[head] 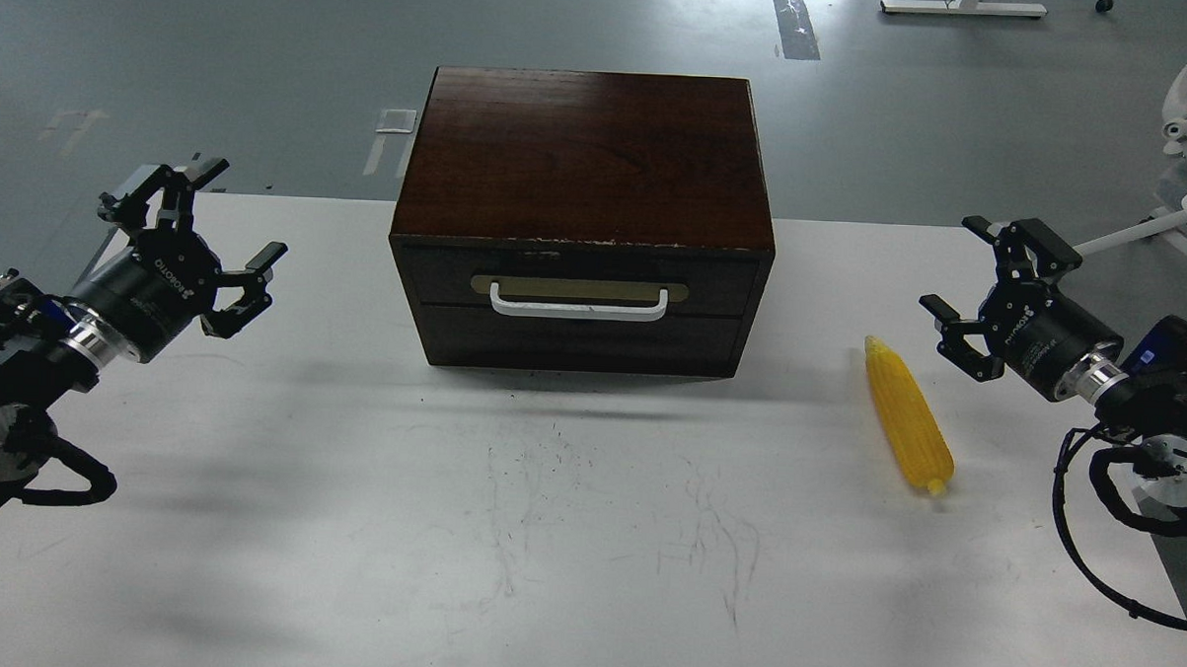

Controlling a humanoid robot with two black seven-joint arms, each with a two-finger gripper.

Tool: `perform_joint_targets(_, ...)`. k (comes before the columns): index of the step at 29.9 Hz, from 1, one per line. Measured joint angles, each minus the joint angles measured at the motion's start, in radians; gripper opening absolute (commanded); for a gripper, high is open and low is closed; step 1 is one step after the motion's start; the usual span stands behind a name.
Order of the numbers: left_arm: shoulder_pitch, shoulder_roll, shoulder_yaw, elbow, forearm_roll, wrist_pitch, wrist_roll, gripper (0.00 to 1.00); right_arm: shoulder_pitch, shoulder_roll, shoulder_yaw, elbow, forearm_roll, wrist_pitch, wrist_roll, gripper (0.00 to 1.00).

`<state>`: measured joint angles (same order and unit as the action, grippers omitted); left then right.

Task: Put corn in drawer with both arms

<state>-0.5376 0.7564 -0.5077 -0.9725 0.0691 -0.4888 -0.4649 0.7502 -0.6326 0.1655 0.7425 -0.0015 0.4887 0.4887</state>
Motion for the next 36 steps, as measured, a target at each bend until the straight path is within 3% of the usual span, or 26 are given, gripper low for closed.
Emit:
perform_joint_targets(14,0.001,0.0,-0.002,0.001,0.0,0.0,0.006,0.99,0.001,-0.001,0.005,0.0,0.002,0.0,0.0,1.0)
perform_joint_targets(24,-0.019,0.052,-0.026,0.027,0.003,0.0,-0.023,0.99,0.003,-0.001,0.014,-0.001,0.003,0.0,0.0,1.0)
perform_joint_targets(32,-0.202,0.123,-0.033,-0.037,0.186,0.0,-0.024,0.99,0.012,-0.002,0.016,-0.002,0.001,0.0,0.0,1.0)
perform_joint_targets(36,-0.28,0.151,-0.031,-0.155,0.394,0.0,-0.024,0.99,0.012,-0.007,0.016,-0.001,0.001,0.0,0.0,1.0)
